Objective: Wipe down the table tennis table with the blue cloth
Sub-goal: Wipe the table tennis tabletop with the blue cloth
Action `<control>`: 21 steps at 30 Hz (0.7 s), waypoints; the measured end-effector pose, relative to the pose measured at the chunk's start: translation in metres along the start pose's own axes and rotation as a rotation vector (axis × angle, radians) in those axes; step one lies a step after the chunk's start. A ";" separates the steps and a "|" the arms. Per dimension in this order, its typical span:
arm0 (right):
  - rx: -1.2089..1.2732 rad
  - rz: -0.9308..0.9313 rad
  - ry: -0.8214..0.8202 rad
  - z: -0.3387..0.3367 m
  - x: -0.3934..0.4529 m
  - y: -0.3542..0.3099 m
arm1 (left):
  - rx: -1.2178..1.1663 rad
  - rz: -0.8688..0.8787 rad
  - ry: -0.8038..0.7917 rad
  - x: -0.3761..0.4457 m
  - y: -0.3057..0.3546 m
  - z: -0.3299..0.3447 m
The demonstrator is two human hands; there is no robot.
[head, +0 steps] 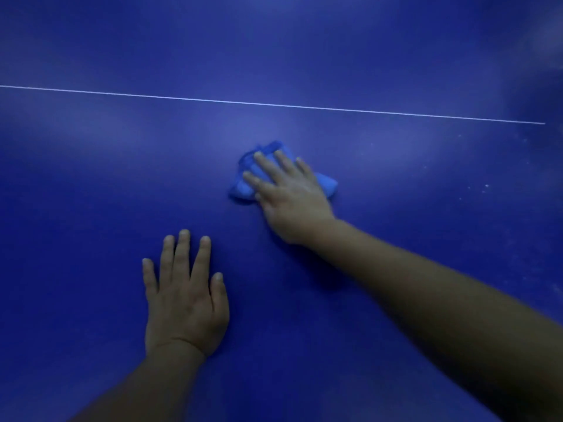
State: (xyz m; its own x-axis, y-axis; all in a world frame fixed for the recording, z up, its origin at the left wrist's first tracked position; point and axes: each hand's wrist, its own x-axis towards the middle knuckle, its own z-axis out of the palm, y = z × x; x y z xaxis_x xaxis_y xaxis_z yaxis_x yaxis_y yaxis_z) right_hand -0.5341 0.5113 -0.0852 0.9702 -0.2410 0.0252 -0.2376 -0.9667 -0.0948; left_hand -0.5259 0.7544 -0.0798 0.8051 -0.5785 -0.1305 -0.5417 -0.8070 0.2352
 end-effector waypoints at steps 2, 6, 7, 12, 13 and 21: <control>-0.081 0.172 -0.016 -0.010 0.000 0.056 | 0.011 -0.004 -0.011 -0.001 0.000 0.000; -0.043 0.822 0.088 -0.029 -0.029 0.135 | 0.009 -0.005 -0.028 0.000 0.001 0.000; -0.024 0.881 0.094 -0.027 -0.031 0.126 | 0.011 -0.002 -0.032 -0.001 0.001 0.000; -0.019 0.214 -0.023 -0.007 -0.046 0.050 | 0.010 0.007 -0.018 -0.001 -0.002 0.002; -0.034 0.181 -0.019 -0.009 -0.048 0.057 | 0.008 0.011 -0.013 -0.001 -0.002 0.002; -0.049 0.560 0.068 -0.003 0.013 0.021 | 0.018 0.015 -0.010 0.001 -0.002 0.001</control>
State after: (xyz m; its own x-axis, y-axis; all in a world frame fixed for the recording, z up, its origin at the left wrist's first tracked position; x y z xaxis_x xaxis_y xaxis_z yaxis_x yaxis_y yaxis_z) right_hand -0.5266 0.4872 -0.0840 0.6904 -0.7218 0.0485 -0.7189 -0.6920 -0.0660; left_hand -0.5245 0.7558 -0.0818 0.7942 -0.5920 -0.1369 -0.5584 -0.8000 0.2197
